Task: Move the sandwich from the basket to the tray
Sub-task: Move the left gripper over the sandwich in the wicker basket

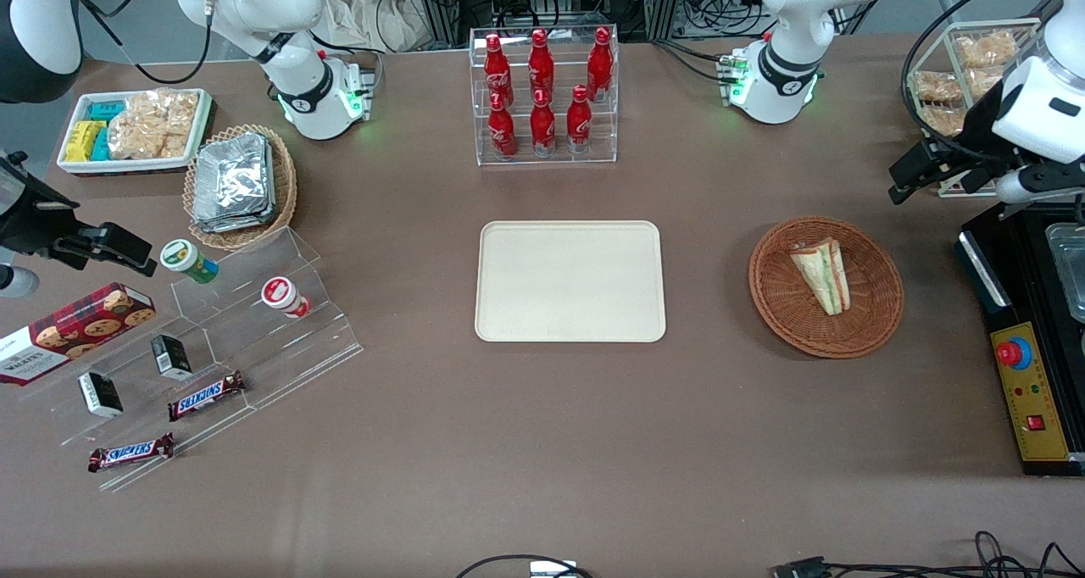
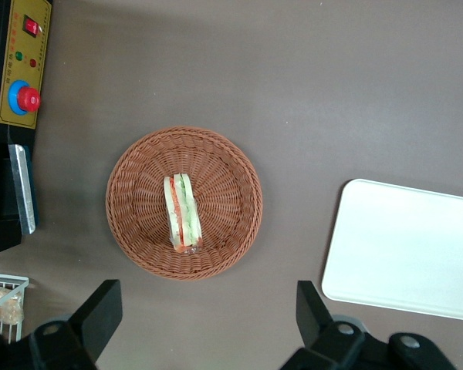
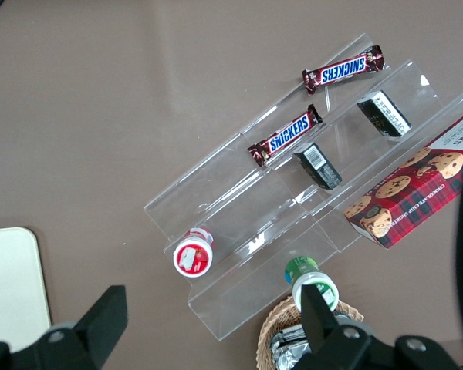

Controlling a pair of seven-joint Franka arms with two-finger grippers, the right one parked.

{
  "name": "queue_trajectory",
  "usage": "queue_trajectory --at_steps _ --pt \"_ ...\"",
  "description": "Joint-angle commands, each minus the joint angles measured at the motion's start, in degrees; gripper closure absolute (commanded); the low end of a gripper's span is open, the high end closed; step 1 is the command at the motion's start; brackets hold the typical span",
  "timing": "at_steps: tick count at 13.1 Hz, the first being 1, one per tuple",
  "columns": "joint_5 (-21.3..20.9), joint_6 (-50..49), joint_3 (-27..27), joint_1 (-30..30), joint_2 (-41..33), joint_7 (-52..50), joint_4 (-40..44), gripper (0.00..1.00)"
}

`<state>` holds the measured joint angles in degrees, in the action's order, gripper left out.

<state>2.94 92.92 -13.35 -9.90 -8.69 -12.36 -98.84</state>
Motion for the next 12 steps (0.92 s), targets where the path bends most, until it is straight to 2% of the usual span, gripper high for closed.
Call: queue_trajectory --at_steps 1,4,7,10,12 --pt "-0.3 -1.6 0.3 -0.6 -0.3 0.3 1.2 0.0" --pt "-0.6 -1.6 0.3 -0.6 0.0 0.1 0.5 0.0" --pt "-0.7 1.0 0.3 -0.6 -0.1 -0.2 -4.7 0.0" --pt "-1.8 11.9 0.8 -0.8 -1.3 -0.2 -17.0 0.0" --pt "-1.9 19.5 0.7 -3.3 -1.4 -0.1 -25.0 0.0"
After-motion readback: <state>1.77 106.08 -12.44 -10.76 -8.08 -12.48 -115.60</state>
